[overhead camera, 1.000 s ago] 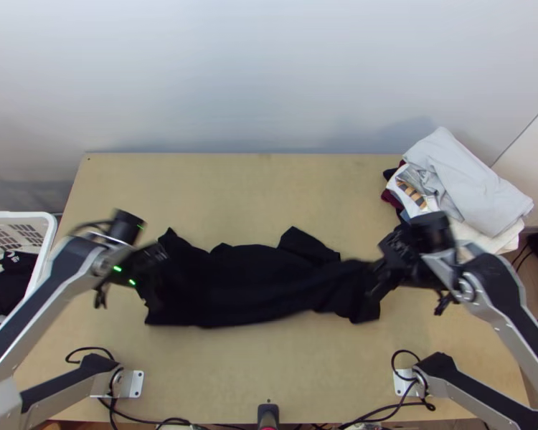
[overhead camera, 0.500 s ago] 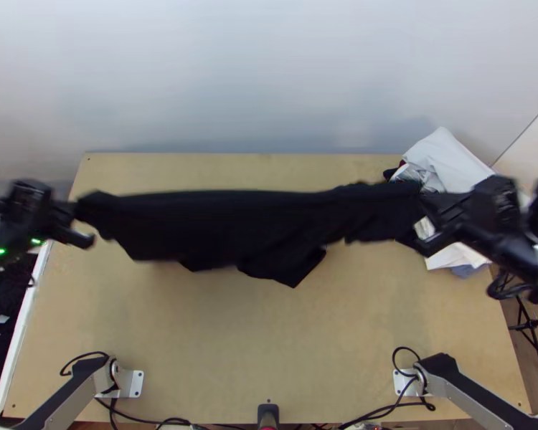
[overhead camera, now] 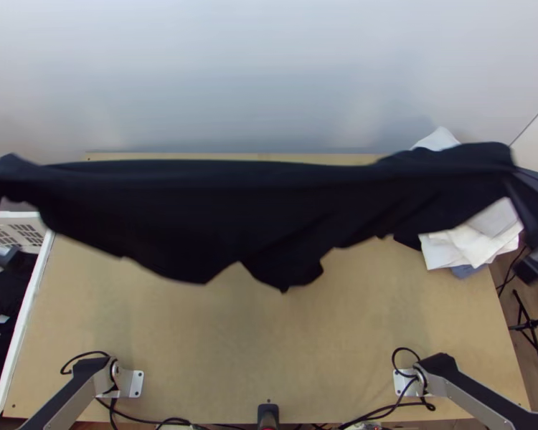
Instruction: Fold the t-shirt
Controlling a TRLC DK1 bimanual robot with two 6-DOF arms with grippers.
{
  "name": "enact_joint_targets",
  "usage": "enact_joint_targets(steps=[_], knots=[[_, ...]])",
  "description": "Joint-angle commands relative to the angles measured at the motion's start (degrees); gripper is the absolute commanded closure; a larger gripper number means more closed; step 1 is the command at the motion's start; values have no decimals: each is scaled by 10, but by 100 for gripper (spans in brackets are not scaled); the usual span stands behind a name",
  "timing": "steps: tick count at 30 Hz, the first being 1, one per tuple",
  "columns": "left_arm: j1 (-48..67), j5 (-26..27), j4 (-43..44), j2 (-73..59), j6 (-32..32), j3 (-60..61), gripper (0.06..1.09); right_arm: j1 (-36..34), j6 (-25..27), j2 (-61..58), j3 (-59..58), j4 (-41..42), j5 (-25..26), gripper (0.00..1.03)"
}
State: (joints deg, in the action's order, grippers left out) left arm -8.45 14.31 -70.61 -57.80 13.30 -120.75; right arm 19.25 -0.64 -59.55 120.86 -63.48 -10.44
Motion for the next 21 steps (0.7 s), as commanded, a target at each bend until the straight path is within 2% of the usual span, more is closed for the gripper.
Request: enact_joint_targets(steps=[1, 5, 7, 9, 12, 14, 18, 21], knots=[[-3, 22, -34, 42, -78, -54, 105, -98, -35, 44, 31, -38, -52, 100], [-52, 50, -33, 99, -71, -4, 105, -158, -43, 80, 12, -69, -76, 100], [-104, 100, -39, 124, -68, 3, 105, -185, -45, 86, 32, -93, -89, 100], [-128, 125, -62, 144, -53, 10, 105, -211, -45, 86, 49, -123, -108, 100], [-139, 137, -56, 184, -35, 88, 105, -226, -42, 104, 19, -139, -112, 100], [-142, 137, -17, 215, -26, 185, 105, -230, -41, 110, -4, -139, -111, 100], [-141, 145, 97, 275, -13, 433, 105, -235, -19, 151, -197, -80, -112, 100], [-140, 158, 185, 268, -18, 543, 105, -231, 12, 152, -341, -37, -110, 100]])
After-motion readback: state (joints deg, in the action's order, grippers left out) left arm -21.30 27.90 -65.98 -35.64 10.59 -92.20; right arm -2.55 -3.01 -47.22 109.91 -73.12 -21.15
